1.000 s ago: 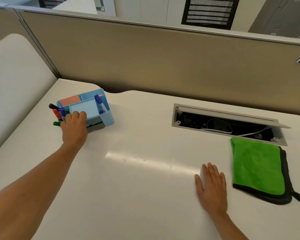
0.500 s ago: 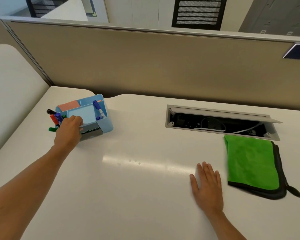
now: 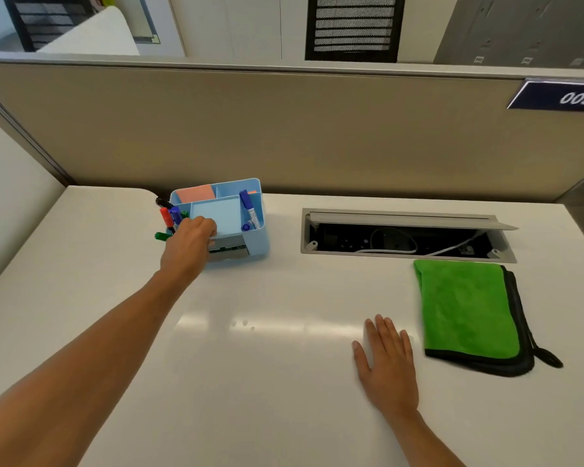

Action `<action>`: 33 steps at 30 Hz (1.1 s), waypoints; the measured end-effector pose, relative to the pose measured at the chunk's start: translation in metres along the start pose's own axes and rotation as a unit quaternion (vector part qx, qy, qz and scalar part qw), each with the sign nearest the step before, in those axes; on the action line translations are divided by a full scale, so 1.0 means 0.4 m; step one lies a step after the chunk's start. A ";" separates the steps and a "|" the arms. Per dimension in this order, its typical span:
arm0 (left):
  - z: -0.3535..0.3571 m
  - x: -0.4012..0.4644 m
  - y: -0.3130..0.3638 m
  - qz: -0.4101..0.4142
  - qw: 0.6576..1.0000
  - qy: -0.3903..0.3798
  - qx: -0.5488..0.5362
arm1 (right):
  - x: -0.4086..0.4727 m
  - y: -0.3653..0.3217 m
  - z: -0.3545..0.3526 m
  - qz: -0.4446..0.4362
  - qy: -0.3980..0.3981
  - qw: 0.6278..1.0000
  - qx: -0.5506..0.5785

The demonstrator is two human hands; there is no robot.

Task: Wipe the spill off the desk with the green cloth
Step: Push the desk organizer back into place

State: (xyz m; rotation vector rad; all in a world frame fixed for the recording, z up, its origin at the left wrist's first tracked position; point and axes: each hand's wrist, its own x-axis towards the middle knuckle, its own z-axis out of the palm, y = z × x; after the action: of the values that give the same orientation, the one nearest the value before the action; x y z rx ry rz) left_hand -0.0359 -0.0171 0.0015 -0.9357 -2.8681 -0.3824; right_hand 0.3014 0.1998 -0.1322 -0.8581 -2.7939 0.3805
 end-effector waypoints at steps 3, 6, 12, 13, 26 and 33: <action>0.023 0.026 0.038 0.014 1.000 -0.013 -0.006 | -0.002 0.003 0.003 -0.003 -0.002 1.000 -0.002; 0.042 0.041 0.063 0.031 0.999 -0.019 -0.009 | -0.001 0.004 0.005 -0.004 -0.005 1.000 -0.007; 0.074 0.046 0.098 0.055 0.998 -0.023 -0.016 | 0.000 0.004 0.001 -0.002 -0.011 1.000 -0.010; 0.078 0.045 0.102 0.058 0.998 -0.027 -0.013 | 0.000 0.003 -0.001 -0.002 -0.013 1.000 -0.010; 0.073 0.039 0.124 0.081 0.996 -0.027 0.015 | 0.001 -0.004 -0.015 0.002 -0.029 1.000 -0.011; 0.077 -0.127 0.118 0.136 0.990 0.035 0.025 | -0.003 -0.017 -0.036 0.000 -0.040 0.999 -0.009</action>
State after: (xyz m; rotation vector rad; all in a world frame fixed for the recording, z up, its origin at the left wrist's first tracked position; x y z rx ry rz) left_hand 0.0322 -0.0007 -0.0272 -1.2555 -2.6244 -0.3084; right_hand 0.3023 0.1963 -0.1167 -0.8656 -2.8746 0.3993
